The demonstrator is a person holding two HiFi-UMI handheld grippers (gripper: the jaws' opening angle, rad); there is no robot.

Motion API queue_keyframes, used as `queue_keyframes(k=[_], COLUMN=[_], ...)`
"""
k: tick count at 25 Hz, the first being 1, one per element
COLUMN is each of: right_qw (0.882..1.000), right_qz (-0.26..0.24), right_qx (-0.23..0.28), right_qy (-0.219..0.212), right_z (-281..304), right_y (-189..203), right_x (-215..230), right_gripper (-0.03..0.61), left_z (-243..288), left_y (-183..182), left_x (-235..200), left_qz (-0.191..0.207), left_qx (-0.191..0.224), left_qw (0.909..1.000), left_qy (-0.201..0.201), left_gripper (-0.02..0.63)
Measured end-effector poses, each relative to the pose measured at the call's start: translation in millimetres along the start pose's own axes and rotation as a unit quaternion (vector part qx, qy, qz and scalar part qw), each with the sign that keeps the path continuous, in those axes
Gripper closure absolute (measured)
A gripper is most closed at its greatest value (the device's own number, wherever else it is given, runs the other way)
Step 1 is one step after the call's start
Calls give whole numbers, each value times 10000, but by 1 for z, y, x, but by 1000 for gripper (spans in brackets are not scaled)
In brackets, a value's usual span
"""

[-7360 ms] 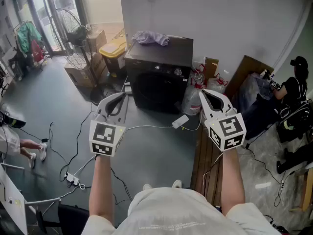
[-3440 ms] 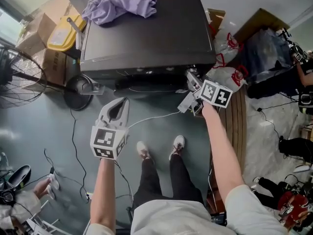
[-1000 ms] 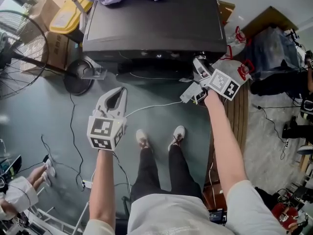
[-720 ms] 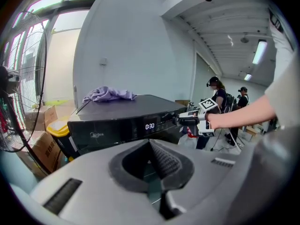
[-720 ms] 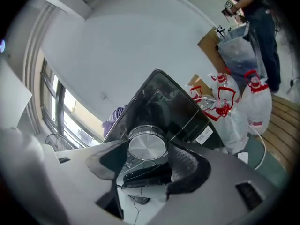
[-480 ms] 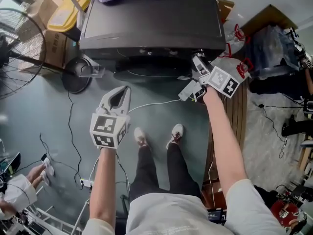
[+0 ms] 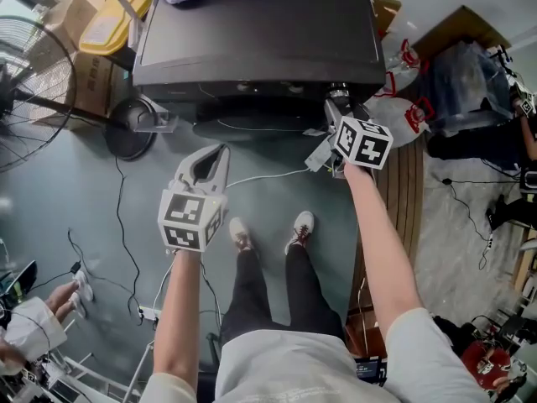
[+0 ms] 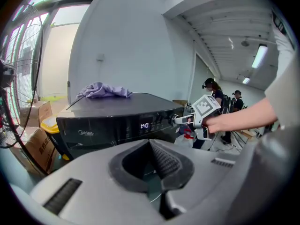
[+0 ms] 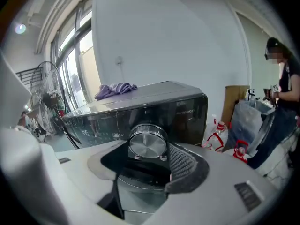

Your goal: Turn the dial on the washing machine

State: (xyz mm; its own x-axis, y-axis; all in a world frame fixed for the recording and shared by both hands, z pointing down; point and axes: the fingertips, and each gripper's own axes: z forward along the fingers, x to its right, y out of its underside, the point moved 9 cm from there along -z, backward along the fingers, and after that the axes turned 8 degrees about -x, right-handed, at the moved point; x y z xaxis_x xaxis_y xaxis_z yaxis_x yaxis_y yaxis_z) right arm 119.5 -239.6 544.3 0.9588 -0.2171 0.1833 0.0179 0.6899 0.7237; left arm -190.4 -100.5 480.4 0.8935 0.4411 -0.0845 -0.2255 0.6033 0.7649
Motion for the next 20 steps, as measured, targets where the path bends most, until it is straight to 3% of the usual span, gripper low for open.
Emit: queue_keyframes(k=[4, 7, 9, 10, 13, 15, 17, 20], right_qw=[9967, 9866, 9798, 9788, 9821, 9863, 9925, 9991], right_qz=[-714, -1427, -1743, -1796, -1731, -1581, -1209, -316], right_qx=[-64, -165, -220, -221, -181, -140, -31, 175], right_qy=[387, 775, 959, 959, 723, 448, 183, -232], right_z=[-1, 0, -1, -1, -2, -3, -5, -8], right_y=[1, 2, 3, 3, 3, 3, 5, 4], right_x=[-7, -11, -12, -10, -8, -10, -10, -5], right_gripper=[309, 318, 395, 396, 394, 337, 296, 284], left_z=[3, 4, 5, 6, 8, 9, 9, 9], left_y=[-1, 0, 0, 0, 0, 0, 1, 2], left_x=[1, 0, 0, 0, 1, 2, 3, 3], left_qz=[13, 7, -7, -12, -13, -12, -14, -25], left_qx=[-25, -39, -46, -49, -64, -79, -98, -118], left_qw=[10000, 10000, 10000, 10000, 10000, 10000, 9999, 9999], left_qy=[20, 26, 27, 31, 43, 49, 54, 52], left_gripper=[598, 598, 598, 598, 598, 598, 598, 598])
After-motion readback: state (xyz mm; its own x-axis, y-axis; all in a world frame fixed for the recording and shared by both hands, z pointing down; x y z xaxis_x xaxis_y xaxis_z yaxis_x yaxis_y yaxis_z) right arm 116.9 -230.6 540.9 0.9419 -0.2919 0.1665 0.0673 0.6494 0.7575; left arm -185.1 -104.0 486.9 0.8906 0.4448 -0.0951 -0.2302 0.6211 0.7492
